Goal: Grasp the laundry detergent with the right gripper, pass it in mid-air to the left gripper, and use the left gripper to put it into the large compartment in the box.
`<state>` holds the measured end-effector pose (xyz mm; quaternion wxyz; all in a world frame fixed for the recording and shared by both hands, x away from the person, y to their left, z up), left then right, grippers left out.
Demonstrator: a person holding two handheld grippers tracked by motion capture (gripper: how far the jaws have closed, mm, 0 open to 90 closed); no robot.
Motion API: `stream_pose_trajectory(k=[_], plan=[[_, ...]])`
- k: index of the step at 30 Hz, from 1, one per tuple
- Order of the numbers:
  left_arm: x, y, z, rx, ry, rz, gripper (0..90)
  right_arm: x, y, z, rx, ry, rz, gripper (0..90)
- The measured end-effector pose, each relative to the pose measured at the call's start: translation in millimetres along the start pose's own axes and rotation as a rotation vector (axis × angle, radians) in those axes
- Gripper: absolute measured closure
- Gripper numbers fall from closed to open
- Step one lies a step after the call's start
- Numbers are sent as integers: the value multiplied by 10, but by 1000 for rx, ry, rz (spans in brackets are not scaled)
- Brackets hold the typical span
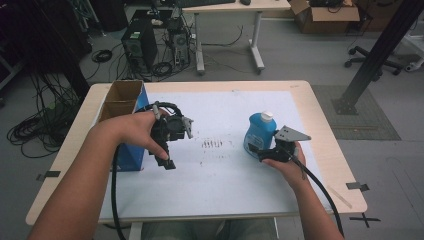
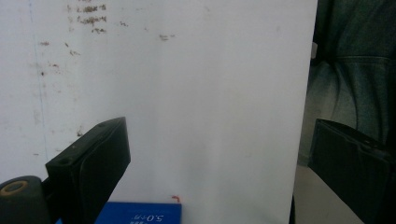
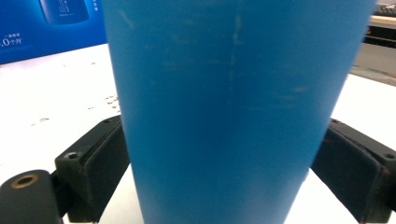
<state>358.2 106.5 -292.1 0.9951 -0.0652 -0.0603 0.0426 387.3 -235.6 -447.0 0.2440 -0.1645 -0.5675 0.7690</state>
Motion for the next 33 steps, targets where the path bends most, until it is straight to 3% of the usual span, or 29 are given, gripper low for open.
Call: stream_pose_trajectory(k=[33], plan=[[15,0,-24,0,0,2,59,35,11,-38,-12,-18,18,247]])
Point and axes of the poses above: each handheld gripper's, and its own axes: z roughly backward along the jaws, y roughly out of its underside, x roughly to its left, the point moved 1 cm from there along -z, roughly forward along the jaws, and after that the axes turned 9 degrees about -y, right-handed, at the moved point
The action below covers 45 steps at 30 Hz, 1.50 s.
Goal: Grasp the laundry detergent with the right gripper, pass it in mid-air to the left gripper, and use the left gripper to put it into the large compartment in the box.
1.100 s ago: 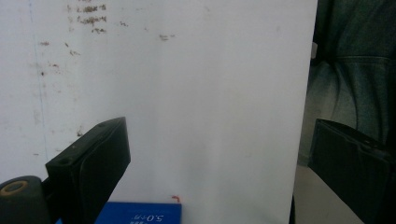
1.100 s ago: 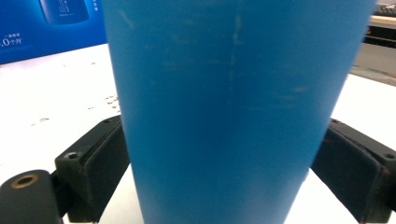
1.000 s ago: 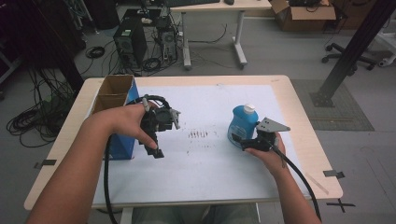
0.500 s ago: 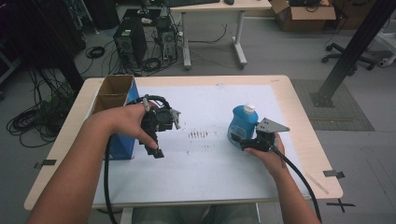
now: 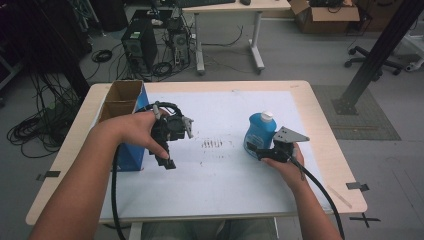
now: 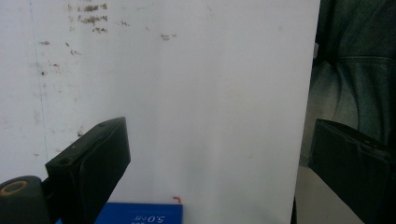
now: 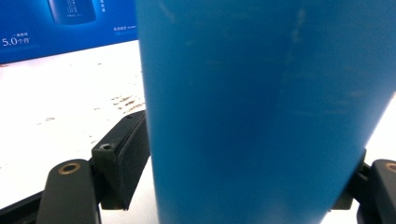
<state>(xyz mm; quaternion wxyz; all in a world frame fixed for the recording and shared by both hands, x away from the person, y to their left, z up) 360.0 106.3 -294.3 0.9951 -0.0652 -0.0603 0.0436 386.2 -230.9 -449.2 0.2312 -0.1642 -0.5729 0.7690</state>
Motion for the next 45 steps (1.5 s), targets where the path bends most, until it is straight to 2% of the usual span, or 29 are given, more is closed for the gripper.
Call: stream_pose_trajectory(k=[12,18,33,41,45], plan=[[10,8,-1,4,-2,6,58,7,6,-17,1,-4,13,331],[14,7,-1,3,-1,9,58,-2,14,-13,-2,21,15,407],[9,-32,-25,4,1,0,58,14,18,-18,-14,23,29,444],[-2,-40,-21,5,0,-3,58,0,16,-11,-26,11,12,446],[-6,-59,-21,9,0,-3,58,-37,-81,33,-46,-8,3,446]])
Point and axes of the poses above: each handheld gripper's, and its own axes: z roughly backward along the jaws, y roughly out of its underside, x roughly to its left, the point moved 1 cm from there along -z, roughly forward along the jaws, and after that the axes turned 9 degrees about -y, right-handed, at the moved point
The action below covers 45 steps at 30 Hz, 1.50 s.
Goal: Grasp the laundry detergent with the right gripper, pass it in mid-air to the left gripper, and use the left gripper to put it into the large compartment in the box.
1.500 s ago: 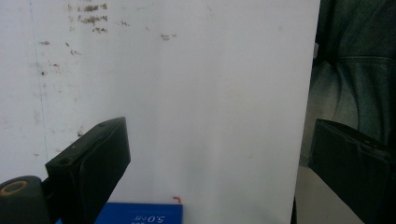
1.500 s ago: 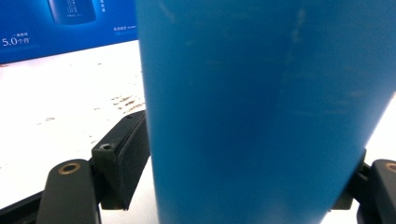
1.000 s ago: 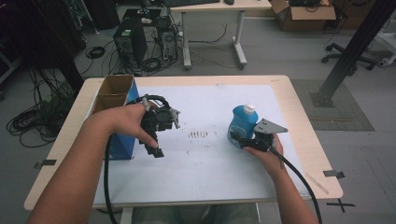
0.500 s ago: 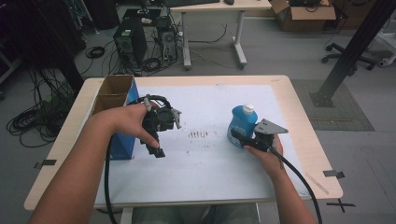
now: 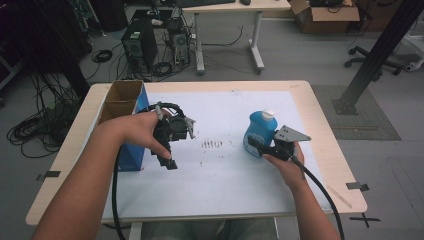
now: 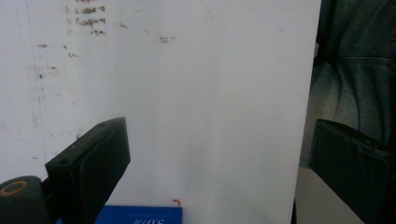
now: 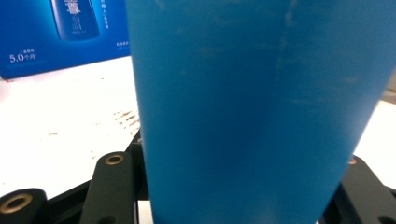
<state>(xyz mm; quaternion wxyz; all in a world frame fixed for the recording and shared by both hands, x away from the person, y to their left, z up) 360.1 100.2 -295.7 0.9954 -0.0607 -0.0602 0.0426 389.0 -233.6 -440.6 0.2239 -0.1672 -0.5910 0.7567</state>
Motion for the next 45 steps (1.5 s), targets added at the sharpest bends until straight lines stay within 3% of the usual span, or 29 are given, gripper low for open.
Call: stream_pose_trajectory(k=[10,18,21,34,45], plan=[[5,-22,54,-6,-1,0,57,-29,-435,170,12,-37,78,447],[25,-63,152,1,-10,3,57,42,-707,276,17,-101,123,447],[40,-76,196,2,-14,1,57,90,-811,320,8,-154,133,447],[78,-139,277,12,-15,3,57,296,-997,409,40,-304,200,447],[79,-224,342,12,-19,-7,57,475,-987,451,59,-397,229,447]])
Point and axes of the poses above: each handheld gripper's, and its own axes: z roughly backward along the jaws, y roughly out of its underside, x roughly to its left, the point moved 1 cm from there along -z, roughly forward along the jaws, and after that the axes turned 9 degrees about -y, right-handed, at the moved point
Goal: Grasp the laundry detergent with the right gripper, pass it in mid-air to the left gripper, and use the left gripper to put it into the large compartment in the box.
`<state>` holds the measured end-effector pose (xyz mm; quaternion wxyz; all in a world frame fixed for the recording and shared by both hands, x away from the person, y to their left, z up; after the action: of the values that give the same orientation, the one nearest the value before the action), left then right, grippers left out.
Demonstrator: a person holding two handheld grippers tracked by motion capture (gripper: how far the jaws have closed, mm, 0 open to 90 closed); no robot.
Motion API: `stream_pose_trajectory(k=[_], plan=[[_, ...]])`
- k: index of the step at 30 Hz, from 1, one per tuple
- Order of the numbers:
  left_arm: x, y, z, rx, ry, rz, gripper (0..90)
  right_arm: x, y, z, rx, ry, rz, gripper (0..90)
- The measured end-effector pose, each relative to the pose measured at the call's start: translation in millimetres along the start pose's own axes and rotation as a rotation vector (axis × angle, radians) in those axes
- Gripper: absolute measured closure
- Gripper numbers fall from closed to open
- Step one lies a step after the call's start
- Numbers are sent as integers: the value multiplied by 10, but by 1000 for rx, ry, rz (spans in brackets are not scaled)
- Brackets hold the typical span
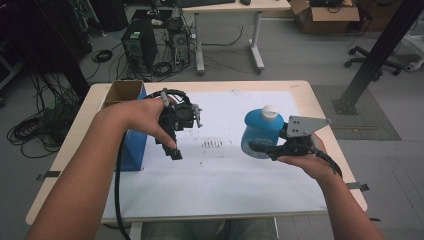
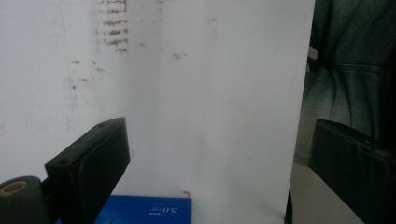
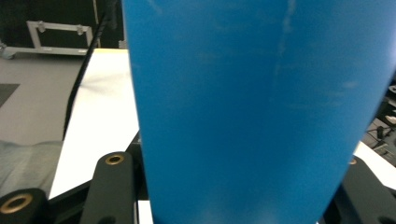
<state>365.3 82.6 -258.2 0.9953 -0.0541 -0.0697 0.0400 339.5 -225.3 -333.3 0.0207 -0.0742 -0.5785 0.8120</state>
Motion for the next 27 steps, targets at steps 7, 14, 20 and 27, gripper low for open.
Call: stream_pose_trajectory(k=[7,14,20,27], plan=[[-6,-23,60,7,-6,-1,57,93,27,-84,7,-44,13,447],[-15,-47,115,6,-9,-4,56,138,60,-203,11,-84,17,448],[-15,-71,147,4,-11,-9,55,157,88,-327,0,-110,18,448],[-22,-94,171,4,-13,-16,55,164,120,-503,2,-158,1,447]])
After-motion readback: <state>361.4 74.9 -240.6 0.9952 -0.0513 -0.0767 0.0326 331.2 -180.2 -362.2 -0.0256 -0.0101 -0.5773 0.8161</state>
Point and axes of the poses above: each handheld gripper's, and its own axes: z roughly backward along the jaws, y roughly out of its underside, x roughly to its left, the point moved 1 cm from there along -z, roughly forward along the jaws, and after that the axes turned 9 degrees about -y, right-handed, at the moved point
